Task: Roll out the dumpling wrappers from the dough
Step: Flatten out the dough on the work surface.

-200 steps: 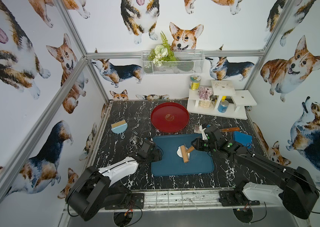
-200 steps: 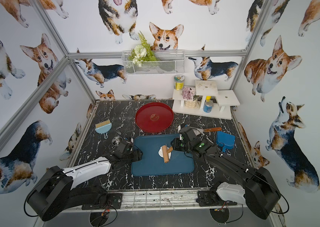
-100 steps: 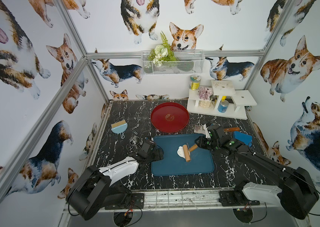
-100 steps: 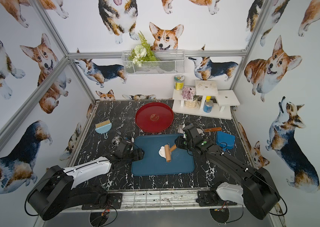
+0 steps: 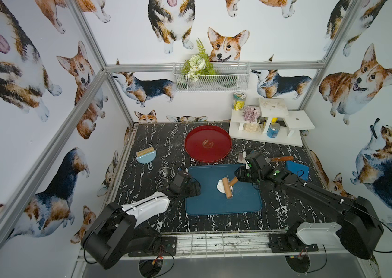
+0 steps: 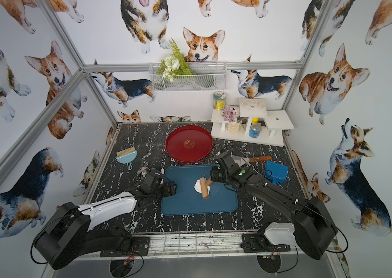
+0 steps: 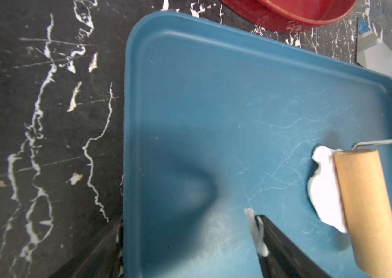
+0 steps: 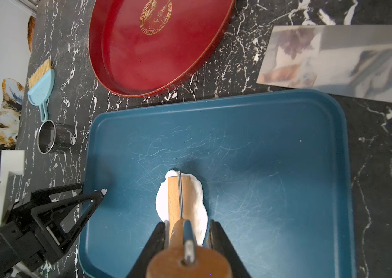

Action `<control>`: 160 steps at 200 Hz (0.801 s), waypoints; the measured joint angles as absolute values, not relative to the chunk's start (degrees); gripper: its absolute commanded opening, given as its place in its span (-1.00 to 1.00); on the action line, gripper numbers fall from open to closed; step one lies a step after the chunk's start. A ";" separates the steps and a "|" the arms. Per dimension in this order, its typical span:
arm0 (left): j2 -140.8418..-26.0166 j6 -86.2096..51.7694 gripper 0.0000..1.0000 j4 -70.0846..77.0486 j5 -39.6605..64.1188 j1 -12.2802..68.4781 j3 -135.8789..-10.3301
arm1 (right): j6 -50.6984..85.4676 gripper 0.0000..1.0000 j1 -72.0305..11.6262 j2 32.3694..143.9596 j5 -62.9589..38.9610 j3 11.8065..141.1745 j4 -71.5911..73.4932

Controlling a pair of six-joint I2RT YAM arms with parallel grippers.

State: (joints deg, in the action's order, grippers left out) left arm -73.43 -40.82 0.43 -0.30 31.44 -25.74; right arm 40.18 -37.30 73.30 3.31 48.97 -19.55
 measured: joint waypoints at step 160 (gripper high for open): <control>-70.61 -40.84 0.78 -0.93 -1.52 31.44 -25.21 | 40.07 -1.00 -38.61 73.58 3.81 46.26 -14.11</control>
